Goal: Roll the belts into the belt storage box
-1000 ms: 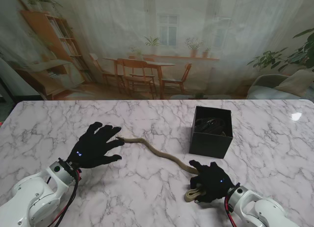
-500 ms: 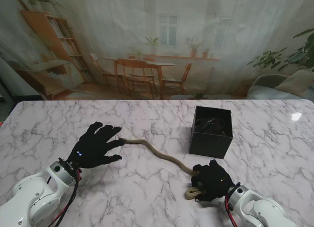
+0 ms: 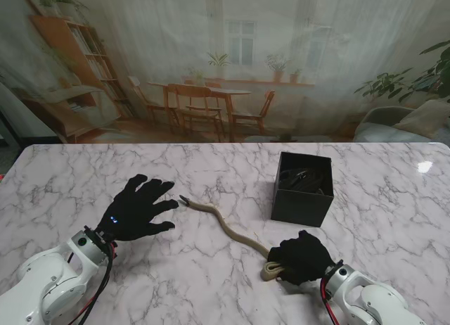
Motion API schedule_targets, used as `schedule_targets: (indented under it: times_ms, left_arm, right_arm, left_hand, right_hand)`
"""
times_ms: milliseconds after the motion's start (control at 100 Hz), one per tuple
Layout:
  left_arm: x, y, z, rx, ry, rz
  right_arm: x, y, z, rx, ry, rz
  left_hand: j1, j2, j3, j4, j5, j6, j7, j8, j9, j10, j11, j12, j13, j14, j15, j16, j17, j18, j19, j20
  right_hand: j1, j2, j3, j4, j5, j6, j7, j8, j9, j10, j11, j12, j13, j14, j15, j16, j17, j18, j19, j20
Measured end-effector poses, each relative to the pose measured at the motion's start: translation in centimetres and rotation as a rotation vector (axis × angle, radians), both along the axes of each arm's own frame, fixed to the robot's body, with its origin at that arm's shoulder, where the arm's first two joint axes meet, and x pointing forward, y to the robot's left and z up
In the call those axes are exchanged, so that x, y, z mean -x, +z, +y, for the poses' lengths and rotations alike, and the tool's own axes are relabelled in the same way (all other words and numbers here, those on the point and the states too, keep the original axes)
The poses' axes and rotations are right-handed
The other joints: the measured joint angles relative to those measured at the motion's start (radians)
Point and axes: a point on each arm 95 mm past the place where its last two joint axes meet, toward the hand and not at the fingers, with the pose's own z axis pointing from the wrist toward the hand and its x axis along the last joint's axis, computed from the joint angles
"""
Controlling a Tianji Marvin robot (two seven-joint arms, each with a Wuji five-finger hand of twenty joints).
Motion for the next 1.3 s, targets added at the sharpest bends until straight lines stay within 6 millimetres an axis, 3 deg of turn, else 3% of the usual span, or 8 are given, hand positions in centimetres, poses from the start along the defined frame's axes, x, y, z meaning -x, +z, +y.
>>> schedule_targets:
  times_ms: [150,230,450,580,750,940,1120,1300]
  left_arm:
    - [0.0,0.0,0.0,0.001,0.000,-0.001]
    - [0.0,0.0,0.0,0.001,-0.001,-0.001]
    - [-0.1,-0.2,-0.3,0.003,-0.007,0.027]
    - [-0.4,-0.8,-1.4,-0.024,-0.033,0.088]
    - [-0.9,-1.7,-4.0,-0.058,-0.116,0.208]
    - [-2.8,-2.8,-7.1,-0.120,-0.223,0.278]
    - [-5.0,-4.0,-8.4,-0.136,-0.202,0.369]
    - [-7.2,-5.7,-9.3,-0.195,-0.193,0.437]
  right_arm:
    - [0.0,-0.1,0.0,0.024,0.021,-0.026]
    - [0.1,-0.2,0.0,0.025,0.028,-0.044]
    - [0.2,-0.4,0.0,0.028,0.034,-0.061]
    - [0.1,-0.4,0.0,0.028,0.040,-0.064]
    - [0.2,-0.3,0.0,0.023,0.067,-0.054]
    - [0.4,-0.3,0.1,0.018,0.078,-0.048]
    - [0.4,-0.3,0.3,0.006,0.083,-0.051]
    - [0.4,-0.3,0.3,0.004,0.085,-0.050]
  left_hand:
    - [-0.001,0.011,0.003,0.000,0.000,0.000,0.000,0.000,0.000,0.000,0.000,0.000,0.000,0.000,0.000,0.000,0.000,0.000,0.000,0.000]
    - [-0.001,0.011,0.002,0.000,0.000,0.000,0.000,0.000,0.000,0.000,0.000,0.000,0.000,0.000,0.000,0.000,0.000,0.000,0.000,0.000]
    - [-0.001,0.010,0.002,0.000,-0.071,0.009,-0.041,0.000,0.000,0.000,0.000,0.000,0.000,0.000,0.000,0.000,0.002,0.000,0.000,0.000]
    - [-0.001,0.007,0.002,0.000,-0.131,0.010,-0.088,-0.028,-0.025,0.000,-0.020,-0.013,0.000,0.000,0.000,0.000,0.016,-0.001,0.000,0.000]
    - [-0.006,-0.058,-0.002,0.000,-0.194,0.002,-0.143,-0.071,-0.074,-0.001,-0.049,-0.060,-0.011,-0.011,0.000,-0.015,0.036,-0.026,-0.024,-0.022]
    - [-0.021,-0.088,-0.001,0.000,-0.205,-0.009,-0.155,-0.090,-0.074,-0.015,-0.021,-0.045,-0.011,-0.026,0.000,-0.015,0.042,-0.041,-0.020,-0.022]
    - [-0.020,-0.096,-0.001,0.000,-0.205,-0.012,-0.155,-0.090,-0.124,-0.035,-0.033,-0.039,-0.032,-0.035,0.000,-0.015,0.033,-0.051,-0.020,-0.022]
    - [0.048,-0.094,0.003,-0.001,-0.297,-0.033,-0.199,-0.134,-0.197,-0.058,-0.025,-0.077,-0.066,-0.049,-0.017,-0.038,0.026,-0.075,-0.025,-0.024]
  right_hand:
    - [-0.015,0.007,0.013,0.030,-0.020,0.000,-0.047,-0.003,0.040,0.000,0.000,-0.001,0.000,-0.009,0.011,0.001,-0.012,-0.002,0.002,0.000]
    - [-0.012,-0.003,0.000,0.012,-0.005,0.000,0.056,-0.084,0.066,0.000,0.000,-0.001,0.000,-0.007,0.012,-0.001,-0.026,-0.012,0.002,0.000]
    - [-0.001,-0.014,-0.024,0.004,0.016,0.000,0.114,-0.085,0.088,0.000,-0.001,-0.001,0.004,-0.017,0.017,0.000,-0.045,-0.014,0.002,0.000]
    - [-0.001,-0.014,-0.024,0.004,0.022,0.000,0.114,-0.085,0.092,0.000,-0.002,-0.001,0.015,-0.017,0.017,0.000,-0.051,-0.014,0.001,-0.001]
    - [-0.001,-0.024,-0.024,0.002,0.028,0.000,0.115,-0.085,0.105,0.000,-0.015,-0.001,0.000,-0.017,0.010,-0.026,-0.051,-0.014,-0.006,-0.008]
    - [-0.001,-0.024,-0.024,0.002,0.035,0.000,0.115,-0.085,0.115,0.000,-0.028,-0.001,0.000,-0.019,0.005,-0.025,-0.052,-0.014,-0.010,-0.009]
    - [-0.001,-0.024,-0.024,0.002,0.036,0.000,0.115,-0.085,0.116,-0.001,-0.036,-0.001,0.002,-0.021,-0.016,-0.038,-0.053,-0.014,-0.016,-0.009]
    - [0.001,-0.024,-0.024,0.002,0.036,0.000,0.115,-0.085,0.116,-0.001,-0.038,-0.001,0.002,-0.021,-0.016,-0.038,-0.053,-0.014,-0.018,-0.009]
